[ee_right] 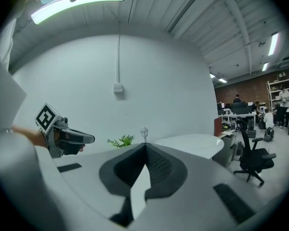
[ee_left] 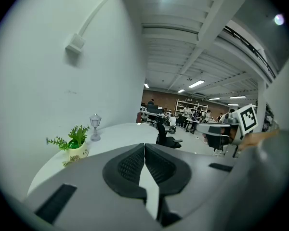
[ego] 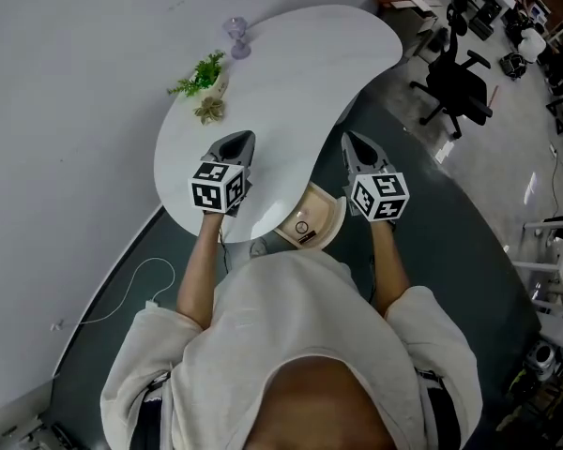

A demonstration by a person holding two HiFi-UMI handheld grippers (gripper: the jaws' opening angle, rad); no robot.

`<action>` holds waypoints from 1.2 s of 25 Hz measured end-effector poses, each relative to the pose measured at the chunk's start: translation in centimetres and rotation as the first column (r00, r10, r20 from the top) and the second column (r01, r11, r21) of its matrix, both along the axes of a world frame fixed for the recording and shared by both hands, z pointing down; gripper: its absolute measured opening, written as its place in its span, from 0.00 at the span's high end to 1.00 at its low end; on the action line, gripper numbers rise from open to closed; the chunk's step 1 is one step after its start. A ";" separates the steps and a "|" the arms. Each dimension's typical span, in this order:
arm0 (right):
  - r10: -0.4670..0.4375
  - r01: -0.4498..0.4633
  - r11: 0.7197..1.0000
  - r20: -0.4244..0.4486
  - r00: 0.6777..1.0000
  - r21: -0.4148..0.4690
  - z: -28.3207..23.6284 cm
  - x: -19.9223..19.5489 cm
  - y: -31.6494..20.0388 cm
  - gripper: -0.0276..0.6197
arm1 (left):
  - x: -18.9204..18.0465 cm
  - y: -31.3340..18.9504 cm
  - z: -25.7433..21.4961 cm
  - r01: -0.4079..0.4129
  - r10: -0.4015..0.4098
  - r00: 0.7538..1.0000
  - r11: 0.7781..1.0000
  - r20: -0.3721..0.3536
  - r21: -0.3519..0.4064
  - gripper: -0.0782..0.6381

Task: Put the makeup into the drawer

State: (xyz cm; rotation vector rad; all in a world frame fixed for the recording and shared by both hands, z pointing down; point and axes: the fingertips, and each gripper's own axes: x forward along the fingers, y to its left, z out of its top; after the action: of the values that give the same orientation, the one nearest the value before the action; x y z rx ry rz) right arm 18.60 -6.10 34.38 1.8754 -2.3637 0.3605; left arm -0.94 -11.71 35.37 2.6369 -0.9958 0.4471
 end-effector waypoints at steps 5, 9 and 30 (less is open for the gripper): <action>0.027 -0.027 1.000 0.011 1.000 -0.002 -0.3 0.0 -0.4 0.96 | 0.0 -0.7 -0.5 -0.004 0.004 1.000 1.000 -0.004 0.010 0.88; 0.036 -0.036 0.999 -0.003 0.999 -0.015 0.0 -0.2 -0.3 0.96 | -0.5 -1.0 -0.5 0.000 0.000 1.000 1.000 -0.003 0.007 0.88; 0.017 -0.019 0.997 -0.037 0.999 -0.072 2.9 -1.2 0.2 0.96 | -0.4 -1.1 0.6 -0.011 0.011 1.000 1.000 0.001 -0.007 0.88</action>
State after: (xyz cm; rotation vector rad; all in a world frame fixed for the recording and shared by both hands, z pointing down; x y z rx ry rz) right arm 17.37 -5.88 37.29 1.8563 -2.2802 0.4048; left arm -1.29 -12.81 35.93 2.6373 -0.9784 0.4539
